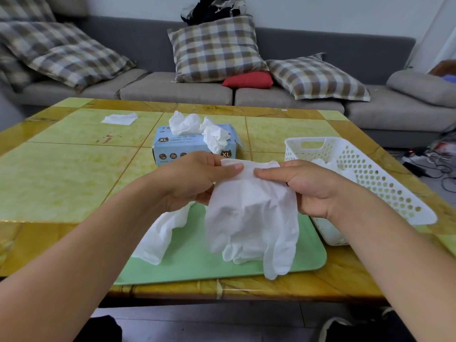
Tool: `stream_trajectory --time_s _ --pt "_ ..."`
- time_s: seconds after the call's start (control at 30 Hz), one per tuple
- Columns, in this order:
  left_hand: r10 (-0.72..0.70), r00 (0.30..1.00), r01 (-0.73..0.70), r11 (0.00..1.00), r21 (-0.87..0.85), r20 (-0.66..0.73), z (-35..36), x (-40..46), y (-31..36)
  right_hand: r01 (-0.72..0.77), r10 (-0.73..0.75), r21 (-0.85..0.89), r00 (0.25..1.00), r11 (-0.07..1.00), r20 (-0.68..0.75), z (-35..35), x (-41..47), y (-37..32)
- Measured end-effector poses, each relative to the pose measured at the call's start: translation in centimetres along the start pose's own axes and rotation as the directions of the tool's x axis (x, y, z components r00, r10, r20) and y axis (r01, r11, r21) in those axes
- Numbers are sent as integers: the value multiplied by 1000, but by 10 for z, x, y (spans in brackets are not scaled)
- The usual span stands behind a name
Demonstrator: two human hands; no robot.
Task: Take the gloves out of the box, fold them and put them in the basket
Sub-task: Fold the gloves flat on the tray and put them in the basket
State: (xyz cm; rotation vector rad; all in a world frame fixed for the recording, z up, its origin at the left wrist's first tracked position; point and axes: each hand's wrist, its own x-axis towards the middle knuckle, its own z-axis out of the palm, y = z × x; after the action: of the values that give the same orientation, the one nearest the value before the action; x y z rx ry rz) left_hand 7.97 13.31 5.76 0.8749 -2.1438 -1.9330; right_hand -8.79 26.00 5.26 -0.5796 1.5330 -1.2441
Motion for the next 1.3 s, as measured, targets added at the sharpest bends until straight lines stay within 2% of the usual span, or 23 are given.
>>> stream_trajectory --time_s 0.17,0.3,0.37,0.4,0.43,0.47,0.53,0.57,0.6,0.63,0.67,0.7,0.73,0.77,0.8,0.87,0.9,0.97,1.03,1.1,1.2,1.3 --pt "-64 998 65 996 -58 9 -1 1 0 -35 32 36 996 999 86 -7 -6 -5" --pt "-145 989 144 989 -27 -18 -1 7 -3 -51 51 -6 996 999 71 -4 6 -1" --pt "-87 991 85 996 -24 -105 0 11 -4 49 -48 -87 999 995 7 2 14 2" --pt "14 984 -20 999 -30 -179 0 13 -2 170 -175 -100 984 980 -39 6 16 0" --pt "167 950 -178 984 -18 -264 0 14 2 336 -344 -98 936 937 -77 8 16 -5" --pt "353 871 -360 932 43 -343 -1 13 9 516 -523 -89 847 852 -96 9 14 -12" --pt "707 606 -665 701 257 -364 -7 2 29 791 -795 -85 600 606 -88 11 1 -31" --pt "816 484 -743 574 344 -316 -9 -4 37 859 -866 -111 494 499 -76 10 -4 -35" --pt "873 403 -762 486 428 -274 -12 -7 38 884 -897 -153 437 441 -64 8 -6 -35" --pt "893 377 -735 451 506 -248 -16 -6 33 872 -894 -199 445 447 -57 7 -4 -29" --pt "882 409 -682 467 563 -236 -19 -1 22 833 -863 -239 502 499 -53 3 3 -18" --pt "838 495 -617 526 586 -231 -20 5 6 774 -812 -276 582 570 -49 0 10 -5" --pt "760 614 -545 602 583 -211 -20 12 -13 693 -744 -339 668 636 -32 -5 19 11" --pt "672 722 -480 658 580 -165 -20 18 -32 607 -680 -452 733 654 1 -10 27 24" --pt "598 794 -432 681 591 -108 -19 25 -51 521 -626 -602 778 606 43 -17 34 35" --pt "509 861 -397 681 615 -8 -17 35 -79 381 -547 -838 828 390 122 -27 41 49" --pt "491 871 -395 682 616 16 -14 38 -87 338 -526 -897 837 286 148 -29 41 53" --pt "497 867 -405 660 633 36 -9 40 -93 319 -492 -929 849 186 193 -27 38 54" --pt "546 834 -441 577 687 77 -4 39 -90 319 -457 -933 863 165 214 -24 33 52" --pt "578 802 -483 478 734 151 0 38 -84 285 -419 -954 881 99 219 -25 28 50" --pt "544 798 -505 372 779 258 8 31 -77 264 -374 -964 895 7 243 -25 17 49" --pt "485 811 -510 309 803 328 16 27 -78 263 -263 -965 930 -15 258 -18 5 52"
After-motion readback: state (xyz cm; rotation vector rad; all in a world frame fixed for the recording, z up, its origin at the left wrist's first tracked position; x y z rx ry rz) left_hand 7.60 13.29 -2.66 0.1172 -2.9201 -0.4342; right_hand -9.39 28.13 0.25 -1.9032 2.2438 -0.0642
